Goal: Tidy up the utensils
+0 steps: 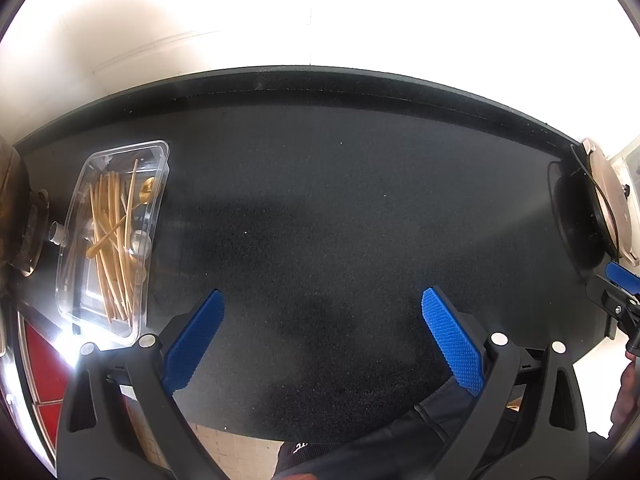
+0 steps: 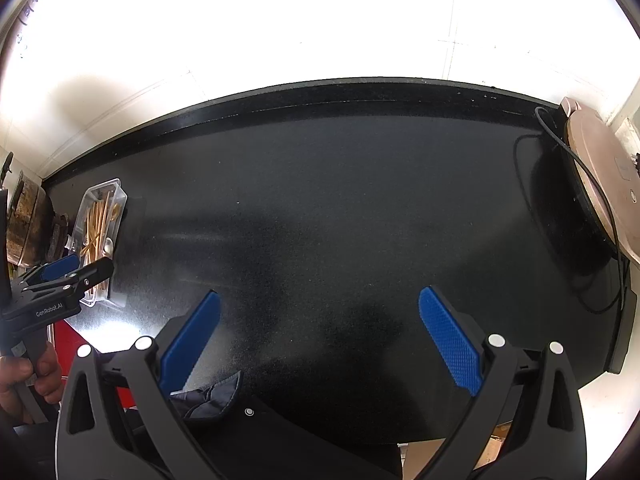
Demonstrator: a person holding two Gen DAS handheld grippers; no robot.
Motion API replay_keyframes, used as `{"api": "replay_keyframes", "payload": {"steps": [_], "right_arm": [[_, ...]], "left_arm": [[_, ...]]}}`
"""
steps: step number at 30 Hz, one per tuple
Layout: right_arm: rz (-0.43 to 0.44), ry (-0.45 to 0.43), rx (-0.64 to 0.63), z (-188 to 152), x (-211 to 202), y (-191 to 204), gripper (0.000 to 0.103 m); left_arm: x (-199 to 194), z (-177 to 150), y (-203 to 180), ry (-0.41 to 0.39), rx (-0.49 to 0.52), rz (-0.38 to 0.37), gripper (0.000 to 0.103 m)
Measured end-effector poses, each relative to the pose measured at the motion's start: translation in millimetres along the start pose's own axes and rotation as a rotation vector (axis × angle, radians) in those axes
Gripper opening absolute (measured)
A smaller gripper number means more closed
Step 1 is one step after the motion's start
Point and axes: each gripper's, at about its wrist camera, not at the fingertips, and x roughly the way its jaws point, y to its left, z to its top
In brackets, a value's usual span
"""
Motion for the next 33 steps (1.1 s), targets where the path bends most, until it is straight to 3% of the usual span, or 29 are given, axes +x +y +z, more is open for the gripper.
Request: {"api": "replay_keyframes", "payload": {"steps": [33], "right_arm": [[-0.003,0.000,-0.010,-2.5,0.3,2.4,0.096]], "left_arm": [[0.1,-0.7,1.7,0.001,0.019,-0.006,0.096]]}}
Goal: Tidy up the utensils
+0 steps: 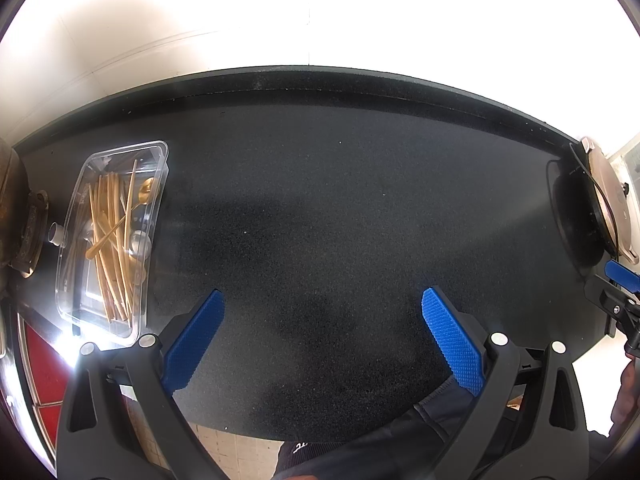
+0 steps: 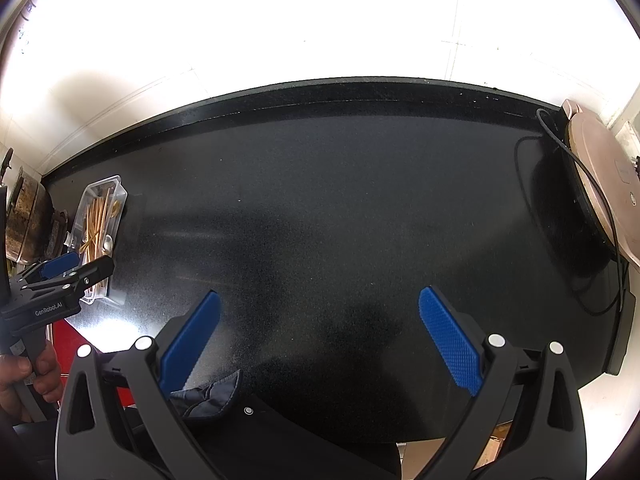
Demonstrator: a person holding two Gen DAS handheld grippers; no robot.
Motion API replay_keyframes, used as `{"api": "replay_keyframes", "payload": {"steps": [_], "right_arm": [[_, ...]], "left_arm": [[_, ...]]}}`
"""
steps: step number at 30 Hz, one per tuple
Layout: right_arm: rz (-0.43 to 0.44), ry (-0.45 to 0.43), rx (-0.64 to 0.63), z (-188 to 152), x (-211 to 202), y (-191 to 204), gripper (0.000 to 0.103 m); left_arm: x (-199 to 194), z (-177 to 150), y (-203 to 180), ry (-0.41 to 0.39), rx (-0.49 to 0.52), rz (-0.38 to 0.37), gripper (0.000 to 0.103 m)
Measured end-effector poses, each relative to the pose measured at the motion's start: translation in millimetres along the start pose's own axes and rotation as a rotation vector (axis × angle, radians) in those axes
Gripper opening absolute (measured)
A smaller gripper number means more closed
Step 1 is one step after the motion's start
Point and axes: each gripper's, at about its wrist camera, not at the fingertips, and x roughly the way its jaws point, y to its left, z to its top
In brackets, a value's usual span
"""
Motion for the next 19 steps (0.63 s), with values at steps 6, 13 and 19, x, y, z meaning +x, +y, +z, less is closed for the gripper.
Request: {"api": "replay_keyframes", "payload": {"steps": [6,13,19], "right_arm": [[0.000,0.001,0.000,0.0,0.0,-0.6,0.096],[0.000,0.004,-0.006,3.4,0.9,-1.4,0.096],[-0.002,0.003,-0.008,4.3,1.1,0.2,0.096]], "left_arm": [[-0.4,0.1,-0.1,-0.001,0.002,0.000,0.096],[0.2,2.1,-3.0,0.000,0.010,-0.002,0.096],[1.4,3.2,-0.9,0.003,0.002,0.002,0.096]]}}
